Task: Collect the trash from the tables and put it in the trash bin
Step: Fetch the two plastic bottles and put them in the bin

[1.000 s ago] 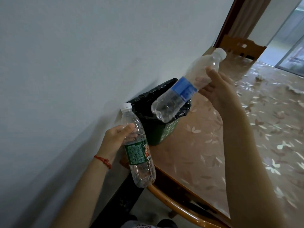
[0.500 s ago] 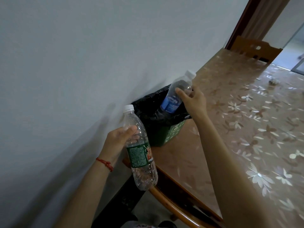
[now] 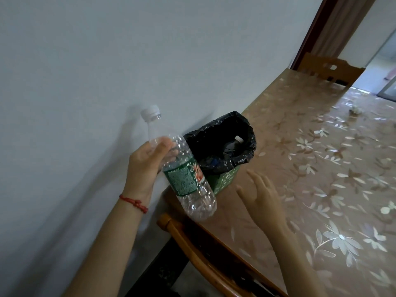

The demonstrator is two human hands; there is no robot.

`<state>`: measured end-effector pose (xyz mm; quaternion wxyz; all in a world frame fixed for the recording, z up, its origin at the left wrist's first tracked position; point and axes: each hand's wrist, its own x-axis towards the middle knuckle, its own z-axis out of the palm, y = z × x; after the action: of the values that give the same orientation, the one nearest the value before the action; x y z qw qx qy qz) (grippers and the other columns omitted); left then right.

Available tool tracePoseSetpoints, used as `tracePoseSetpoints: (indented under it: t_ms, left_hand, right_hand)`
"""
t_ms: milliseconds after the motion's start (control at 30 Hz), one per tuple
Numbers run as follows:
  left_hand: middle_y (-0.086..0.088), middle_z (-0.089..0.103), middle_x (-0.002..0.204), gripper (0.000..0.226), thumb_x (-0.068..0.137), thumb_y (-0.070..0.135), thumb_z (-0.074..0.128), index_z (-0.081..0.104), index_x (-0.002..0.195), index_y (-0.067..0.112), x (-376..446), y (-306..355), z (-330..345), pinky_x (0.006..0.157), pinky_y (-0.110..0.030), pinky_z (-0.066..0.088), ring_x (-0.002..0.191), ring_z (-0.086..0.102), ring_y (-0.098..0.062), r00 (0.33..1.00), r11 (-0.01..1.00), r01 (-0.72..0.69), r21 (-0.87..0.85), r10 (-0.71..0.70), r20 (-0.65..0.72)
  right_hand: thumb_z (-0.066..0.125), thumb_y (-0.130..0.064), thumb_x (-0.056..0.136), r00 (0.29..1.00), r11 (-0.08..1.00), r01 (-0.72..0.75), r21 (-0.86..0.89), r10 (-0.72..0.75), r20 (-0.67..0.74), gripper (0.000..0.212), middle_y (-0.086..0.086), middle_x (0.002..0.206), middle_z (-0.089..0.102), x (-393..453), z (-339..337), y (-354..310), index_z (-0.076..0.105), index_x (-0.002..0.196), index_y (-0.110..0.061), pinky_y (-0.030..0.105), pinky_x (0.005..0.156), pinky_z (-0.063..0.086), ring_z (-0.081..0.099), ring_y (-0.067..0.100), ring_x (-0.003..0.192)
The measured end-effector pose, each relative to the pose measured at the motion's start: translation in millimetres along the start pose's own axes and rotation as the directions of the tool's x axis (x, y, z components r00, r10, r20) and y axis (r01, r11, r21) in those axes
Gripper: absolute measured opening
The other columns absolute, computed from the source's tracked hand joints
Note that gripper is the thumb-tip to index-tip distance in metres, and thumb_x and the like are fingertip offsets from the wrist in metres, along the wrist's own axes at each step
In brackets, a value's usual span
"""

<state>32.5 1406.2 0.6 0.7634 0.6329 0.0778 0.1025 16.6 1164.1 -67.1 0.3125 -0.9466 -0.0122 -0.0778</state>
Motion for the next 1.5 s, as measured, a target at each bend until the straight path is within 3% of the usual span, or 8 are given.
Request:
tracePoseSetpoints:
  t_ms: [267, 500, 667, 1000, 1100, 1200, 1367, 1500]
  left_hand:
    - [0.0, 0.066, 0.09, 0.068, 0.068, 0.04, 0.073, 0.055, 0.118, -0.002, 41, 17, 43, 0.082, -0.032, 0.054, 0.082, 0.067, -0.014, 0.984, 0.99, -0.124, -0.062, 0.115, -0.139]
    - [-0.006, 0.066, 0.095, 0.033, 0.072, 0.025, 0.073, 0.057, 0.099, 0.015, 69, -1, 74, 0.08, -0.026, 0.052, 0.083, 0.063, -0.012, 0.936, 0.976, -0.208, -0.058, 0.181, -0.302]
    - [-0.01, 0.06, 0.114, 0.058, 0.071, 0.023, 0.076, 0.05, 0.119, 0.003, 74, -28, 80, 0.081, -0.013, 0.047, 0.1, 0.059, -0.016, 0.936, 0.973, -0.2, 0.116, 0.224, -0.272]
    - [-0.01, 0.044, 0.139, 0.076, 0.076, 0.032, 0.071, 0.034, 0.137, 0.008, 44, -57, 58, 0.101, -0.021, 0.033, 0.127, 0.041, -0.017, 0.953, 0.876, -0.198, 0.439, 0.277, -0.122]
    - [0.0, 0.047, 0.129, 0.07, 0.075, 0.041, 0.065, 0.043, 0.131, 0.006, 19, -64, 46, 0.097, -0.005, 0.029, 0.119, 0.041, -0.007, 0.922, 0.793, -0.33, 0.513, 0.388, -0.007]
    - [-0.005, 0.049, 0.13, 0.063, 0.08, 0.042, 0.055, 0.047, 0.128, 0.004, -8, -85, 30, 0.102, -0.01, 0.029, 0.122, 0.041, -0.01, 0.9, 0.675, -0.419, 0.607, 0.399, 0.177]
    - [-0.012, 0.055, 0.128, 0.067, 0.089, 0.059, 0.029, 0.051, 0.126, 0.007, -37, -119, 5, 0.1, -0.039, 0.039, 0.121, 0.049, -0.025, 0.867, 0.372, -0.497, 0.784, 0.217, 0.448]
    - [-0.011, 0.045, 0.14, 0.092, 0.081, 0.071, 0.0, 0.041, 0.135, 0.01, -40, -129, 1, 0.107, -0.038, 0.018, 0.132, 0.036, -0.028, 0.824, 0.107, -0.551, 0.827, -0.082, 0.56]
  right_hand:
    - [0.056, -0.041, 0.086, 0.997, 0.998, 0.011, -0.061, -0.006, 0.082, 0.053, -0.002, 0.136, 0.048, -31, 16, 19, 0.046, 0.133, -0.017, 0.026, 0.101, 0.031, 0.041, 0.013, 0.126]
    - [0.054, -0.042, 0.088, 0.991, 0.997, 0.013, -0.074, -0.003, 0.135, 0.052, -0.005, 0.137, 0.045, -38, 21, 25, 0.044, 0.135, -0.02, 0.02, 0.1, 0.027, 0.039, 0.01, 0.127]
    - [0.052, -0.042, 0.089, 0.988, 0.997, 0.006, -0.072, 0.006, 0.157, 0.051, -0.006, 0.137, 0.045, -40, 23, 28, 0.044, 0.135, -0.02, 0.018, 0.099, 0.025, 0.039, 0.009, 0.126]
    - [0.048, -0.045, 0.09, 0.982, 0.995, -0.008, -0.096, 0.026, 0.188, 0.051, -0.006, 0.138, 0.043, -41, 25, 35, 0.041, 0.136, -0.023, 0.024, 0.103, 0.03, 0.036, 0.01, 0.128]
    - [0.048, -0.045, 0.091, 0.982, 0.992, -0.018, -0.124, 0.041, 0.183, 0.051, -0.005, 0.139, 0.043, -42, 26, 39, 0.041, 0.136, -0.023, 0.025, 0.103, 0.03, 0.036, 0.011, 0.128]
    - [0.05, -0.043, 0.09, 0.984, 0.988, -0.025, -0.15, 0.051, 0.168, 0.051, -0.003, 0.138, 0.044, -45, 26, 43, 0.042, 0.135, -0.021, 0.026, 0.103, 0.03, 0.036, 0.013, 0.129]
    - [0.052, -0.041, 0.09, 0.986, 0.974, -0.037, -0.224, 0.073, 0.152, 0.053, 0.003, 0.141, 0.043, -54, 24, 52, 0.041, 0.137, -0.018, 0.032, 0.105, 0.032, 0.037, 0.018, 0.131]
    - [0.05, -0.044, 0.09, 0.98, 0.964, -0.086, -0.253, 0.127, 0.154, 0.058, 0.003, 0.146, 0.037, -65, 23, 59, 0.035, 0.14, -0.018, 0.036, 0.108, 0.03, 0.031, 0.019, 0.135]
